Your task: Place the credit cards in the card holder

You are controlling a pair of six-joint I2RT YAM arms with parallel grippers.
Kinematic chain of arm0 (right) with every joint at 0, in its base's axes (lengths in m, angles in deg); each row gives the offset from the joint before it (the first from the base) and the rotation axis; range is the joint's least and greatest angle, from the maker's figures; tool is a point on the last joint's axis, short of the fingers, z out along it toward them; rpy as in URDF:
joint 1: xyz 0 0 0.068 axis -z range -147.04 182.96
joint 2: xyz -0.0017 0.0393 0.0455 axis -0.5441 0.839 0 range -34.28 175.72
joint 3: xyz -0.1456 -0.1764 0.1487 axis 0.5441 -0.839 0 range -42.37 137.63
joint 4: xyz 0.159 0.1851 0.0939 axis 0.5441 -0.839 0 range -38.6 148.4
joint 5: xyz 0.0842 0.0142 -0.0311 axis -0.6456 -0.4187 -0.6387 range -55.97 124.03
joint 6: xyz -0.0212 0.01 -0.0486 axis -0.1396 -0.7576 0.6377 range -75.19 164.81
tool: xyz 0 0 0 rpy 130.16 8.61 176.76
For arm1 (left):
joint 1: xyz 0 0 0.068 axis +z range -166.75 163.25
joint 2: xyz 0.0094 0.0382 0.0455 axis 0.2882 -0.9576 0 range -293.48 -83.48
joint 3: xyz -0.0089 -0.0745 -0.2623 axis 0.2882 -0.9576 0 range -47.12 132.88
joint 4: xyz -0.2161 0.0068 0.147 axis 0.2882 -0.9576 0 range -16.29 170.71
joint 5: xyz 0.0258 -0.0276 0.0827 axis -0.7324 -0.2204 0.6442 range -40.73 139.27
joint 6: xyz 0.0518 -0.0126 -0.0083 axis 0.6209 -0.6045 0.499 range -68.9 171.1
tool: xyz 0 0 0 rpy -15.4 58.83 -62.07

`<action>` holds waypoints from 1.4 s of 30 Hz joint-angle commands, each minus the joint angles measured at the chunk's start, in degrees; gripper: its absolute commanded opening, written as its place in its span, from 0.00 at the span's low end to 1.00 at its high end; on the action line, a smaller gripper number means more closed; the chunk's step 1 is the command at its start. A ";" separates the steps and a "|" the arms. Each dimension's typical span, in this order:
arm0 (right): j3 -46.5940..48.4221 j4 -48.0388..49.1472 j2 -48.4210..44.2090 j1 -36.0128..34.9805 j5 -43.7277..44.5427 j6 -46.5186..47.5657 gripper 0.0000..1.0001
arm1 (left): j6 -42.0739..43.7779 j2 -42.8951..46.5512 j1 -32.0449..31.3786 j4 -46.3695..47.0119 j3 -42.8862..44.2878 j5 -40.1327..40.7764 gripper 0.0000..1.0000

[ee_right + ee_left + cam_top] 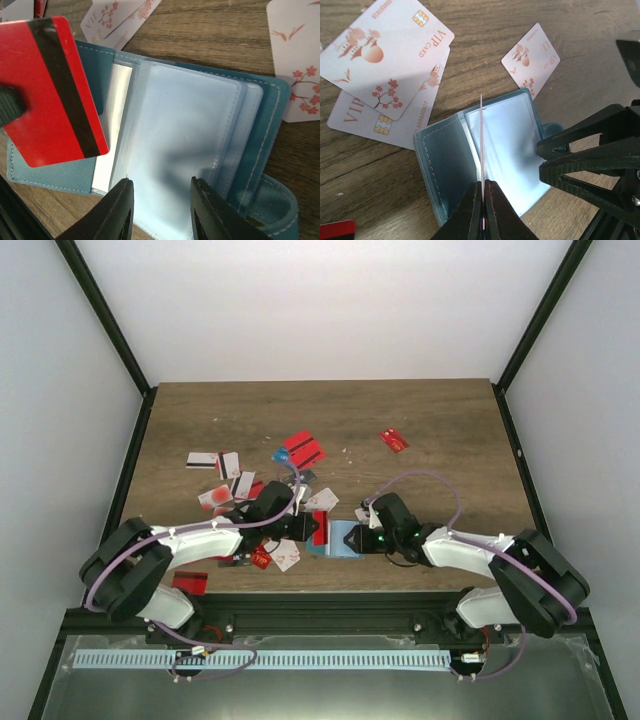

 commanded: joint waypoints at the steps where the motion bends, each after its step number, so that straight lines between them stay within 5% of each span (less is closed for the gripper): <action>1: -1.54 -1.69 -0.54 -0.20 2.74 -0.54 0.33 | -2.44 -2.72 0.55 4.33 0.81 -3.89 0.04; 16: -4.01 0.38 -0.73 -0.15 2.24 -1.83 0.29 | -10.88 -4.91 1.74 9.96 -1.06 -8.95 0.04; 42: -4.56 0.64 -1.13 -0.15 2.62 -1.97 0.29 | -10.76 -1.69 1.89 5.39 -1.20 -5.52 0.04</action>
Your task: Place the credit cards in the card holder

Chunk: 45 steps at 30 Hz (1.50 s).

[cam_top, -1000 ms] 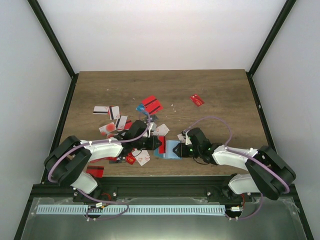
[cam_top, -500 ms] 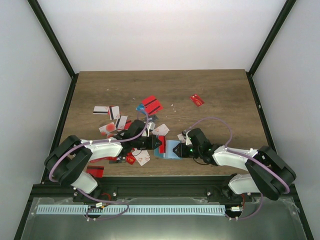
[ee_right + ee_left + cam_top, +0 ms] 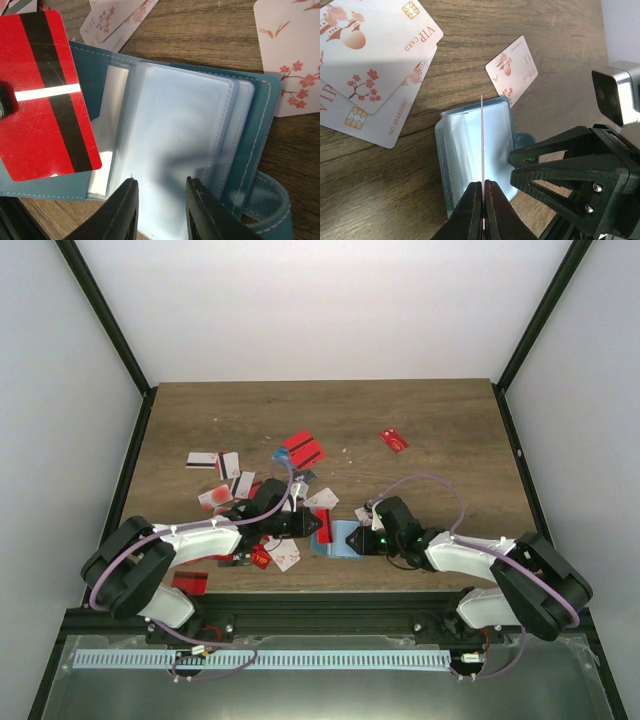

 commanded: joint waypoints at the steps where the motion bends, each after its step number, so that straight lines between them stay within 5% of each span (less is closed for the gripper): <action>1: -1.43 -3.43 0.09 -0.15 1.89 -0.30 0.29 | 0.28 -0.13 0.08 -0.36 -0.38 0.70 0.04; 18: -1.95 -3.17 -0.05 -0.16 2.19 -0.94 0.29 | -1.47 -6.31 -0.09 4.84 -0.52 -1.98 0.04; 45: -3.22 -1.87 -0.57 -0.15 1.90 -1.99 0.29 | -1.92 -9.31 -0.89 0.26 0.41 -4.77 0.04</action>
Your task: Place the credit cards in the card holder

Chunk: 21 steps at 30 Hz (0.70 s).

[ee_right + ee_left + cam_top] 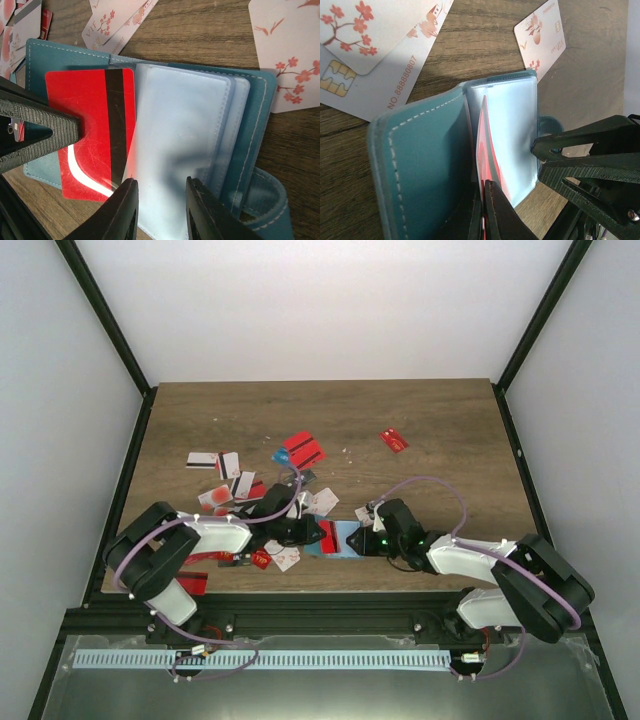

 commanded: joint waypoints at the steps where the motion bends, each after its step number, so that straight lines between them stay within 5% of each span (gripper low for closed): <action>1: -1.52 -4.27 0.12 -0.15 1.75 -0.44 0.29 | 1.42 -1.57 -0.38 -3.90 0.87 -0.56 0.04; 21: 0.37 -6.17 -0.26 -0.21 1.41 2.02 0.30 | 5.80 -8.83 -0.31 -6.63 6.53 -3.95 0.04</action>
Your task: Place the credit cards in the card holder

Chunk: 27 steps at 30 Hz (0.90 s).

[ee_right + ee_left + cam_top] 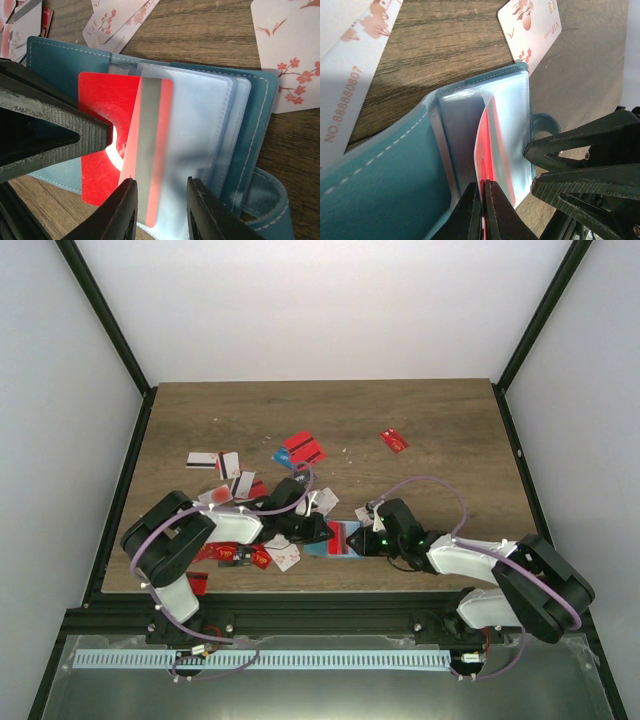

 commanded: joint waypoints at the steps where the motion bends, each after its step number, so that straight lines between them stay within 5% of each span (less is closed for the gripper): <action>1: 0.58 -7.41 -0.99 -0.16 2.03 1.58 0.30 | 2.46 -3.04 -0.31 -4.07 0.93 0.99 0.04; 11: -0.08 -14.41 -8.73 -0.16 6.40 -0.01 0.34 | 4.15 -4.13 -0.32 -6.02 2.71 1.96 0.04; 27: 1.34 -7.43 0.34 -0.14 4.08 1.17 0.29 | 7.13 -6.75 -0.29 -8.02 5.44 0.83 0.04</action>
